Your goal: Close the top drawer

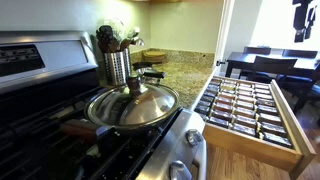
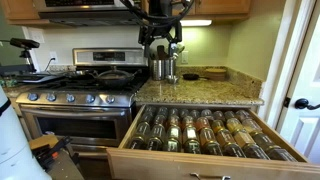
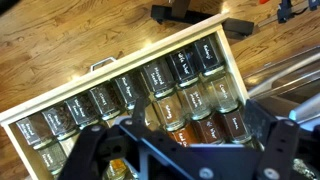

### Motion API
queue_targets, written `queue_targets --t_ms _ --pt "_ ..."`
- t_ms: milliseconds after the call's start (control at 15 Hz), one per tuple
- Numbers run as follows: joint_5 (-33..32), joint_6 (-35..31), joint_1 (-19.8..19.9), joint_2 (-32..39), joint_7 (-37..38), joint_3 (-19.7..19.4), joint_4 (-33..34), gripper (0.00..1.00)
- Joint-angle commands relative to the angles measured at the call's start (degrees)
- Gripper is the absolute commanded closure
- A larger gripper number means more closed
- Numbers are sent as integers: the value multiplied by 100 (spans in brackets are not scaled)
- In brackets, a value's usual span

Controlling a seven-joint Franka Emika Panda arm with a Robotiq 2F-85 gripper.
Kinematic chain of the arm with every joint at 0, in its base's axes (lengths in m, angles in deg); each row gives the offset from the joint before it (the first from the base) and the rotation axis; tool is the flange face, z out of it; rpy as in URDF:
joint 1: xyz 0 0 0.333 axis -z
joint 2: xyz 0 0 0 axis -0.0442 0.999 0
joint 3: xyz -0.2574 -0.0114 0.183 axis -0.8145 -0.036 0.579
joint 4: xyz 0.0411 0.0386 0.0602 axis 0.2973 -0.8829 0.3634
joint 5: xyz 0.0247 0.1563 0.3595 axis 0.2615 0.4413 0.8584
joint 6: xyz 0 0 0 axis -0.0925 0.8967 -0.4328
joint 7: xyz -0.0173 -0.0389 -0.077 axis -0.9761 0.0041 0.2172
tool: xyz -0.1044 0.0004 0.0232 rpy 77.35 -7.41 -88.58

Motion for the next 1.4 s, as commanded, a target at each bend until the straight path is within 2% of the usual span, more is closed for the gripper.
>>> queue_targets --t_ms 0,467,933,1333 --pt "5 10 11 3 -3 11 9 0" --pt "20 -18 25 59 55 2 4 0" --pt "247 -1586 384 524 1686 -96 -283 0" --pt "208 -2395 629 1368 2496 -157 -332 0"
